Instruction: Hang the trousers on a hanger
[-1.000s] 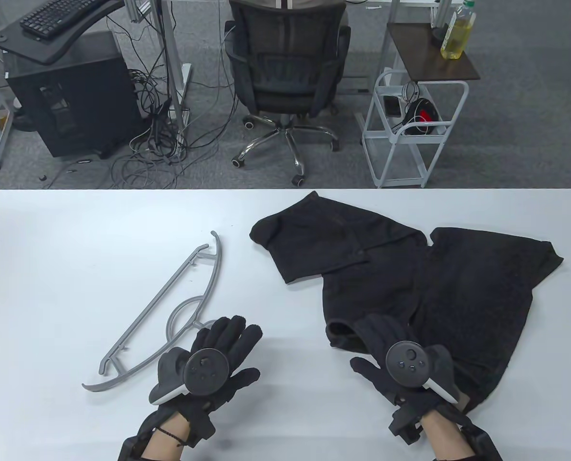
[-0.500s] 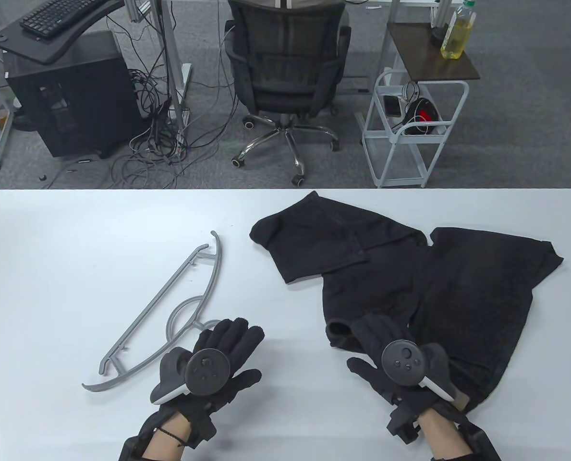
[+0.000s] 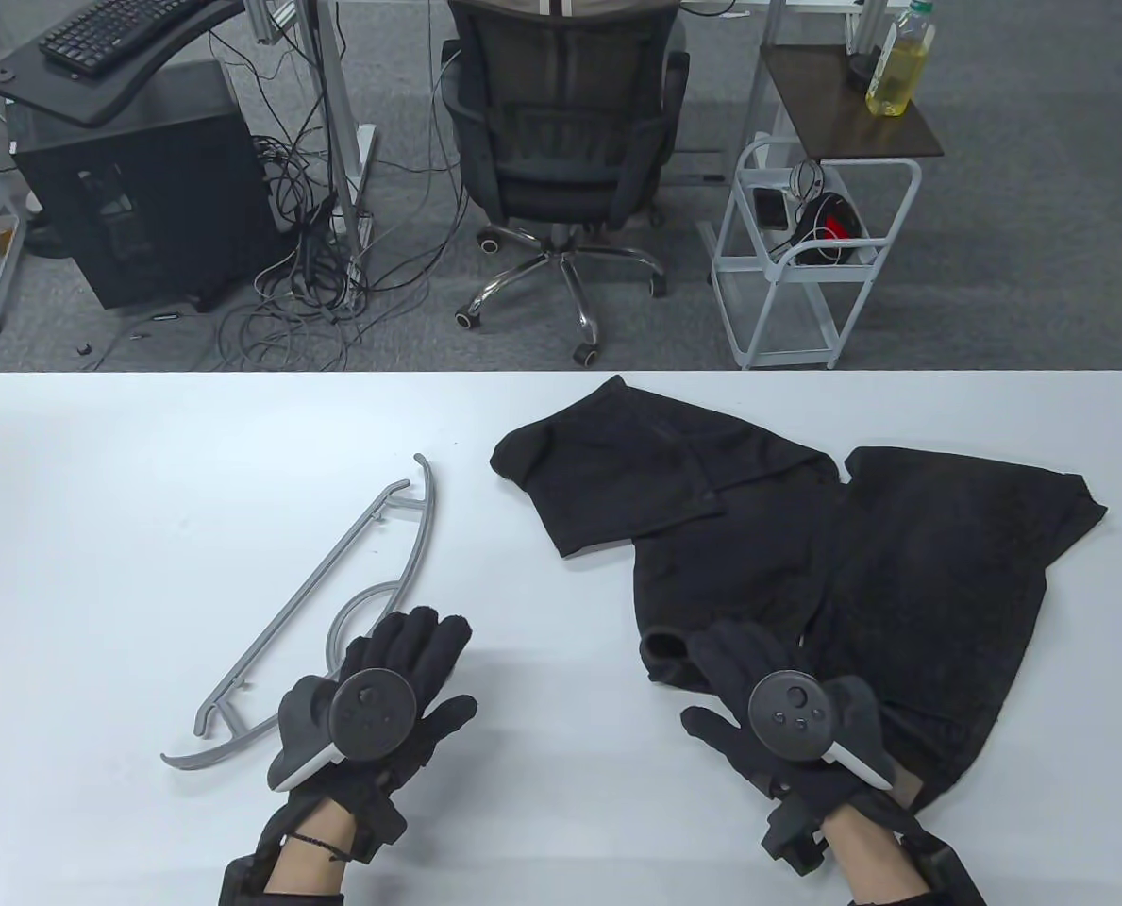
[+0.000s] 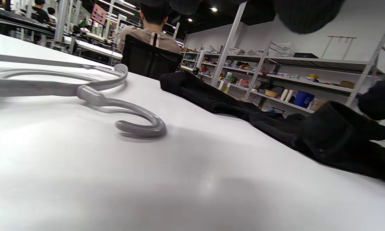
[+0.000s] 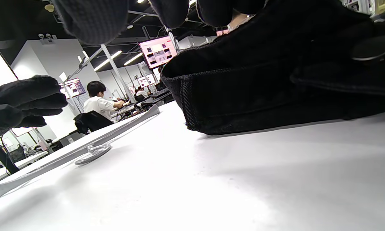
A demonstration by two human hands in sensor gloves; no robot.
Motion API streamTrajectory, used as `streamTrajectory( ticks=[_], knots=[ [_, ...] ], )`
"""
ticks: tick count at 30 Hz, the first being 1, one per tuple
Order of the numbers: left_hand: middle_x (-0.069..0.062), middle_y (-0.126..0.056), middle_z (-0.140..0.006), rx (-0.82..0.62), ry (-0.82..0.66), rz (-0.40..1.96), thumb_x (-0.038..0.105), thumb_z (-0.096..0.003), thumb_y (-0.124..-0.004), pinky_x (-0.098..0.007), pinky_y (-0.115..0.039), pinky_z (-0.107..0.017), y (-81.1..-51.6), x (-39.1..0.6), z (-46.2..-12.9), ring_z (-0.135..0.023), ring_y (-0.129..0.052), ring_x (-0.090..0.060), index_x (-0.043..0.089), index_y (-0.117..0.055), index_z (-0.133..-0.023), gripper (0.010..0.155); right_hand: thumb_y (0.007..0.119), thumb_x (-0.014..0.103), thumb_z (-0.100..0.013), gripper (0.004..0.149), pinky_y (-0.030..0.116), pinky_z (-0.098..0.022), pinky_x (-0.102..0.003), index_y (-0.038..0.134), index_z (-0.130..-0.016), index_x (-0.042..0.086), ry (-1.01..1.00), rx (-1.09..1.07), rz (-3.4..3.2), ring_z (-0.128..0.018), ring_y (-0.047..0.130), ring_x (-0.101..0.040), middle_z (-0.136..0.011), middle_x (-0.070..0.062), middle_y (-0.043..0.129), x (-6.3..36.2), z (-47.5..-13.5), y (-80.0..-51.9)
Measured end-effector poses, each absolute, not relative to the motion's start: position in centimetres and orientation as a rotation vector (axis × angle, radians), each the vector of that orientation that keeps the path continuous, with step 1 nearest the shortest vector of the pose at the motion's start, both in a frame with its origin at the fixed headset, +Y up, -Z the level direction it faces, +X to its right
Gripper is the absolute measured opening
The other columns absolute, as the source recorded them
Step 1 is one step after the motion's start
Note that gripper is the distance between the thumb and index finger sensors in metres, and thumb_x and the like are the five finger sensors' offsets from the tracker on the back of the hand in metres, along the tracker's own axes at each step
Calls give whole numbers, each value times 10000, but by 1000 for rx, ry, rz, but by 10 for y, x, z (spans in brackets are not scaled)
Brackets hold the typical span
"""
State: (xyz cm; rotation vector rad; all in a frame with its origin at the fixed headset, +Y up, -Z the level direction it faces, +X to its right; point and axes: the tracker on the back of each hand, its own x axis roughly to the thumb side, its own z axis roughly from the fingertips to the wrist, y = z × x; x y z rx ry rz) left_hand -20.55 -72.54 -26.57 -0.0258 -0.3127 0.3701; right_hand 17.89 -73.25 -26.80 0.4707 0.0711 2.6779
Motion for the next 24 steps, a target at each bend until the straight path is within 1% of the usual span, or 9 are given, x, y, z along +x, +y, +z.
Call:
streamTrajectory(
  ticks=[10, 14, 18, 21, 24],
  knots=[
    [-113, -341, -1209, -36, -141, 389, 576, -522, -661, -673, -378, -719, -736, -239, -274, -1091, -353, -436, 285, -300, -1138, 770, 700, 569, -431, 745, 310, -752, -586, 468, -1079, 283, 104, 463, 2675, -1078, 403, -358, -1187, -85, 428, 180, -268, -734],
    [-131, -348, -1206, -46, -1, 346, 588, -521, -660, -686, -401, -706, -743, -254, -277, -1082, -366, -453, 269, -302, -1141, 783, 700, 568, -432, 744, 307, -753, -586, 468, -1079, 282, 119, 455, 2669, -1078, 402, -359, -1188, -84, 426, 181, -269, -735],
    [-155, -373, -1193, -56, 132, 297, 582, -521, -672, -683, -431, -693, -751, -270, -280, -1061, -406, -473, 224, -297, -1138, 806, 699, 569, -432, 744, 314, -752, -586, 468, -1079, 282, 123, 463, 2669, -1076, 407, -359, -1186, -86, 430, 180, -269, -735],
    [-167, -421, -1179, -94, 212, 279, 574, -516, -691, -671, -476, -687, -758, -277, -282, -1037, -481, -474, 181, -313, -1133, 823, 698, 570, -431, 744, 315, -751, -586, 469, -1078, 283, 126, 459, 2665, -1076, 408, -360, -1185, -83, 433, 181, -269, -735],
    [-174, -509, -1144, -146, 262, 264, 566, -509, -711, -652, -527, -676, -765, -281, -284, -984, -571, -475, 132, -339, -1125, 840, 698, 569, -432, 744, 316, -751, -586, 469, -1078, 281, 133, 455, 2662, -1075, 410, -360, -1185, -83, 433, 181, -269, -735]
  ],
)
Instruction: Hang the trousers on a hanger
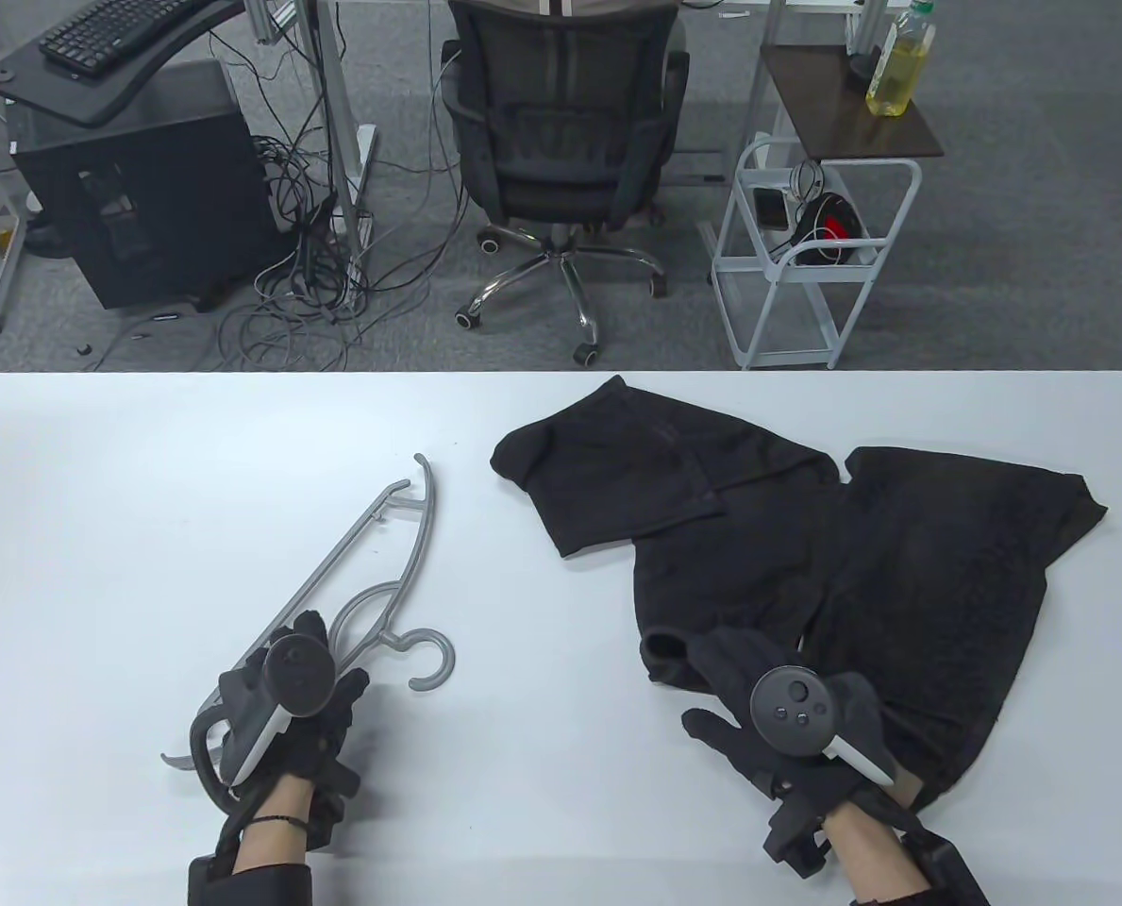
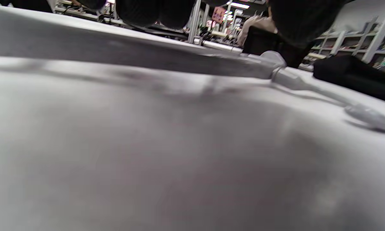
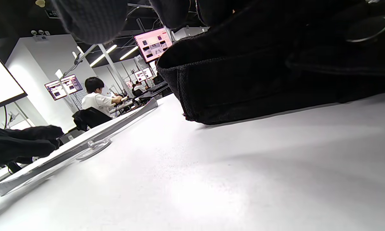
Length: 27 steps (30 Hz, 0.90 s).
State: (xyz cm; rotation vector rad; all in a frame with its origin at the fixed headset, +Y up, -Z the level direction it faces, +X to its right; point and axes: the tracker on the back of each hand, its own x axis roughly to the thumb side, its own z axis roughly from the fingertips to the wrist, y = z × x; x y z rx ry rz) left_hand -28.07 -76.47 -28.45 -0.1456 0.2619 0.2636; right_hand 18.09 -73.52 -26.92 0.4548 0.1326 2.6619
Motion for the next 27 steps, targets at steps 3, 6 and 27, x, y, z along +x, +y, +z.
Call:
streamTrajectory(
  ticks=[3, 6, 27],
  knots=[
    [-165, -633, -1080, -208, 300, 258, 555, -503, -730, -638, -588, -652, -771, -284, -287, -921, -670, -458, 105, -448, -1106, 803, 698, 569, -432, 743, 318, -750, -586, 470, -1078, 281, 134, 456, 2663, -1075, 412, -360, -1185, -85, 433, 181, -269, -735],
    [-137, -672, -1042, -212, 316, 206, 534, -498, -753, -622, -612, -642, -773, -284, -289, -873, -708, -438, 112, -530, -1081, 753, 698, 569, -433, 742, 319, -750, -586, 472, -1078, 280, 137, 456, 2661, -1074, 412, -362, -1184, -85, 434, 181, -269, -735],
    [-18, -928, -751, 42, 190, 271, 398, -511, -713, -496, -849, -451, -760, -276, -287, -552, -977, -241, 200, -717, -935, 468, 711, 548, -434, 724, 318, -757, -590, 514, -1072, 268, 15, 275, 2526, -1075, 427, -366, -1181, -91, 466, 222, -273, -714]
  ],
)
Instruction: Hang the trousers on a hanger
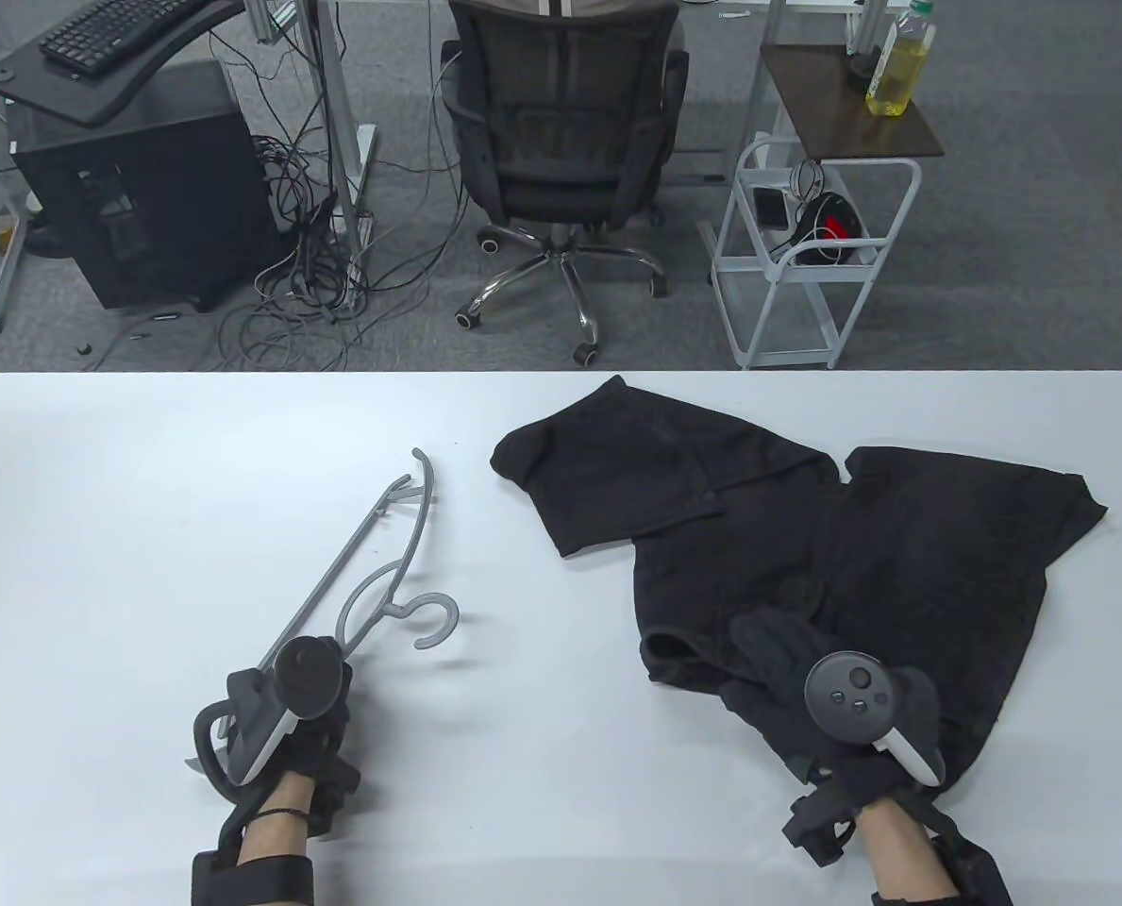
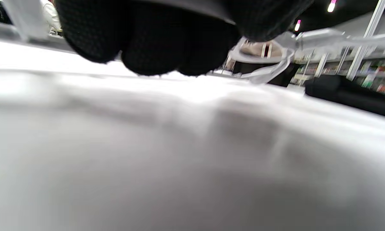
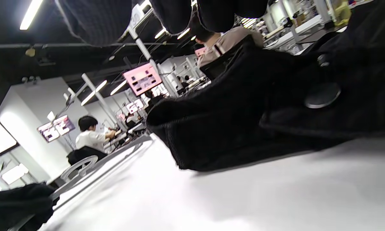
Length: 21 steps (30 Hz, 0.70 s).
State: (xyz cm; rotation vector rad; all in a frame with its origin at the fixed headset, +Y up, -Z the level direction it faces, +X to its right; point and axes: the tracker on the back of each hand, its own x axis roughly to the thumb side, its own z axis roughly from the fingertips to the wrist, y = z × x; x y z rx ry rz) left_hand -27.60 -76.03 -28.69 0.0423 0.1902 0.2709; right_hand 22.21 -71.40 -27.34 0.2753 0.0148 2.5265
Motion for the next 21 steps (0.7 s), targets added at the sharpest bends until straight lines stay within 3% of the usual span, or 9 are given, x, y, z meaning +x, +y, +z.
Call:
streamTrajectory(
  ticks=[8, 12, 16, 21],
  knots=[
    [-3, -945, -699, 179, 126, 327, 400, -507, -704, -447, -853, -354, -737, -269, -278, -450, -968, -214, 191, -730, -927, 470, 716, 537, -446, 719, 308, -756, -600, 526, -1078, 252, 69, 70, 2462, -1071, 437, -388, -1176, -116, 495, 259, -278, -707],
    [1, -945, -696, 228, 84, 372, 404, -507, -705, -439, -854, -343, -726, -265, -272, -442, -967, -209, 192, -731, -927, 471, 742, 570, -433, 767, 329, -753, -604, 528, -1088, 234, 295, -124, 2567, -1067, 422, -416, -1181, -140, 483, 278, -280, -713],
    [6, -944, -699, 262, 28, 389, 409, -509, -703, -435, -854, -345, -717, -256, -266, -445, -966, -205, 199, -730, -929, 470, 842, 616, -355, 907, 357, -747, -633, 505, -1100, 225, 511, -293, 2626, -1072, 369, -458, -1197, -155, 434, 294, -282, -723],
    [20, -942, -698, 281, -37, 418, 417, -515, -693, -425, -851, -348, -708, -246, -262, -446, -961, -192, 208, -722, -937, 472, 948, 577, -290, 1034, 433, -711, -682, 436, -1109, 209, 721, -320, 2590, -1054, 368, -526, -1198, -183, 379, 295, -289, -745]
  ],
)
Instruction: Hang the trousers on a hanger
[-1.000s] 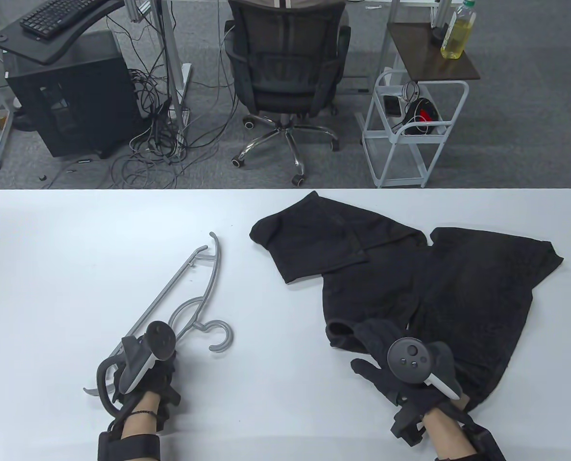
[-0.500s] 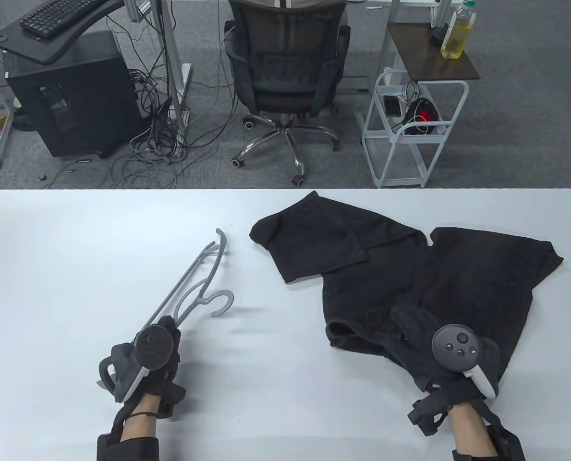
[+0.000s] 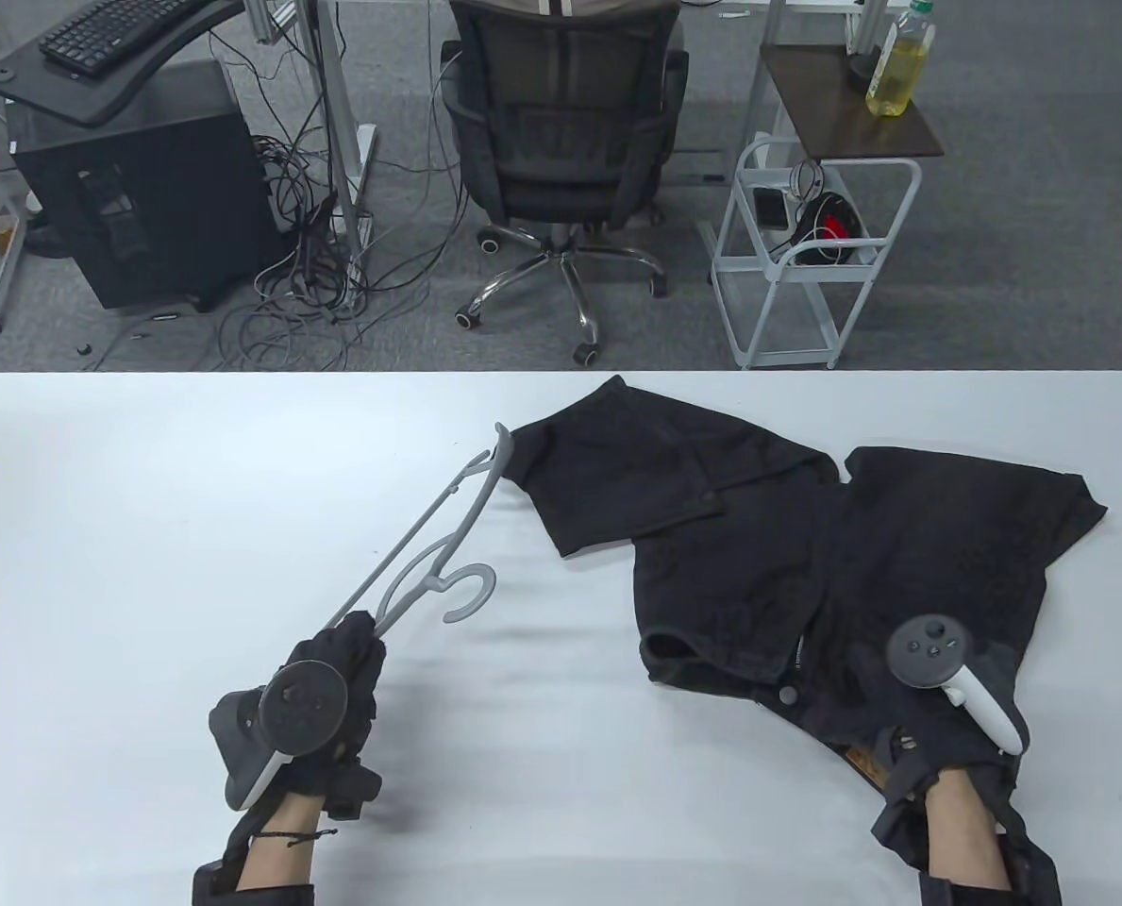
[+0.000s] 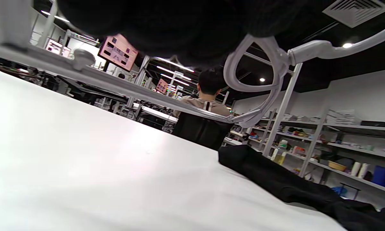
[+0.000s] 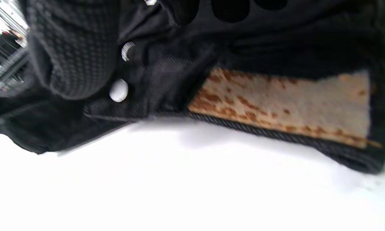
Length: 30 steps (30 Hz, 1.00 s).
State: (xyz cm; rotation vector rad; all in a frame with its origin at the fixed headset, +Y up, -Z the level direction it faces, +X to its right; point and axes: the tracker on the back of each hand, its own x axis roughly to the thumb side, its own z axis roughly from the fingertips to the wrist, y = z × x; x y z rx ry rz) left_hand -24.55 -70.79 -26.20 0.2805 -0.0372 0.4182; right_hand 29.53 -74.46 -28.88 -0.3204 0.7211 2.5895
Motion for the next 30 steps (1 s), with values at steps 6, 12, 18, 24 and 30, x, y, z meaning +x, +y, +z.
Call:
streamTrajectory(
  ticks=[6, 12, 18, 24, 30],
  knots=[
    [35, -934, -679, 297, -103, 464, 420, -527, -657, -401, -848, -319, -699, -229, -255, -419, -949, -166, 188, -706, -950, 485, 1016, 422, -301, 1047, 418, -691, -725, 363, -1080, 170, 881, -215, 2673, -1034, 321, -563, -1171, -220, 307, 274, -297, -758],
    [57, -946, -654, 335, -198, 500, 448, -525, -660, -381, -852, -302, -692, -216, -248, -396, -952, -147, 203, -725, -934, 481, 924, 316, -438, 861, 468, -705, -670, 353, -1073, 208, 822, -200, 2764, -1041, 377, -520, -1165, -190, 349, 264, -296, -759],
    [98, -965, -599, 365, -225, 506, 508, -525, -660, -355, -859, -270, -686, -210, -242, -350, -956, -116, 238, -763, -898, 472, 773, 362, -493, 673, 568, -671, -626, 457, -1066, 207, 630, -118, 2628, -1001, 532, -491, -1129, -152, 552, 266, -295, -754],
    [121, -977, -533, 386, -322, 549, 575, -509, -680, -348, -855, -243, -681, -205, -237, -304, -953, -106, 258, -802, -847, 480, 757, 365, -483, 624, 728, -581, -539, 551, -1042, 176, 432, -172, 2499, -874, 793, -417, -1004, -172, 778, 277, -297, -749],
    [137, -984, -477, 363, -424, 561, 629, -485, -696, -344, -851, -221, -679, -201, -236, -265, -948, -100, 267, -834, -801, 501, 747, 378, -480, 611, 783, -518, -504, 588, -1025, 152, 181, -213, 2387, -770, 897, -400, -911, -172, 877, 289, -293, -737]
  ],
)
